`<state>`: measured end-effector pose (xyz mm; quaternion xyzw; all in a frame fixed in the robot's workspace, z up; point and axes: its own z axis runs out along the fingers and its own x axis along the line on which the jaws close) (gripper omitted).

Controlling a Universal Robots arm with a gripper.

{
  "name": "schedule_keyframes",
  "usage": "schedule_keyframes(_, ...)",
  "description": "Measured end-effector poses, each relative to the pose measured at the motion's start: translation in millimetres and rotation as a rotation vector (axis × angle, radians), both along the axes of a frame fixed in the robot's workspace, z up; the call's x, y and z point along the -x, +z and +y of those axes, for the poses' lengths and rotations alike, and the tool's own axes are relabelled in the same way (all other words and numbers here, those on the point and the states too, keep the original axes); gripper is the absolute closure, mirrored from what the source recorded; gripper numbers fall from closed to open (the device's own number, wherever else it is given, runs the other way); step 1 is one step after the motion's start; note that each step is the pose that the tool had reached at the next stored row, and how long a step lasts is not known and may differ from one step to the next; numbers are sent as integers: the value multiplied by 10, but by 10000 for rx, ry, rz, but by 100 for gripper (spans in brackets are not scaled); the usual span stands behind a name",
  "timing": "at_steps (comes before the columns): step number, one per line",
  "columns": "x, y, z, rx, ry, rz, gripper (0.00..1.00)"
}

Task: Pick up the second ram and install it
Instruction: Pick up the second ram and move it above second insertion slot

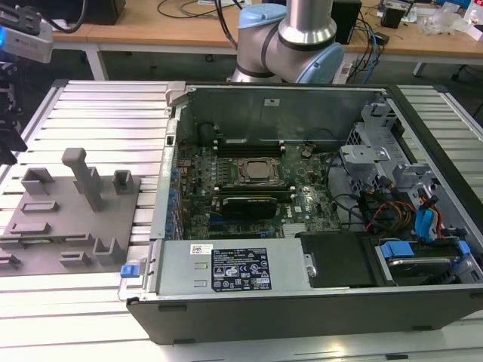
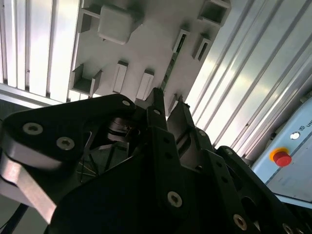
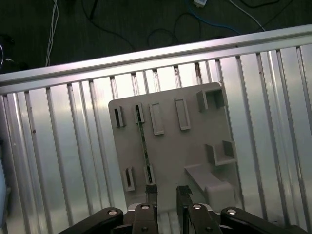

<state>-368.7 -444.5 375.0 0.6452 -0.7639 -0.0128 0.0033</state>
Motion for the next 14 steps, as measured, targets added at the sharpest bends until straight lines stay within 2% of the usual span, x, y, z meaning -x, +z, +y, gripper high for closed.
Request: schedule_keyframes(14,0,-102,0,-1,1,0,70)
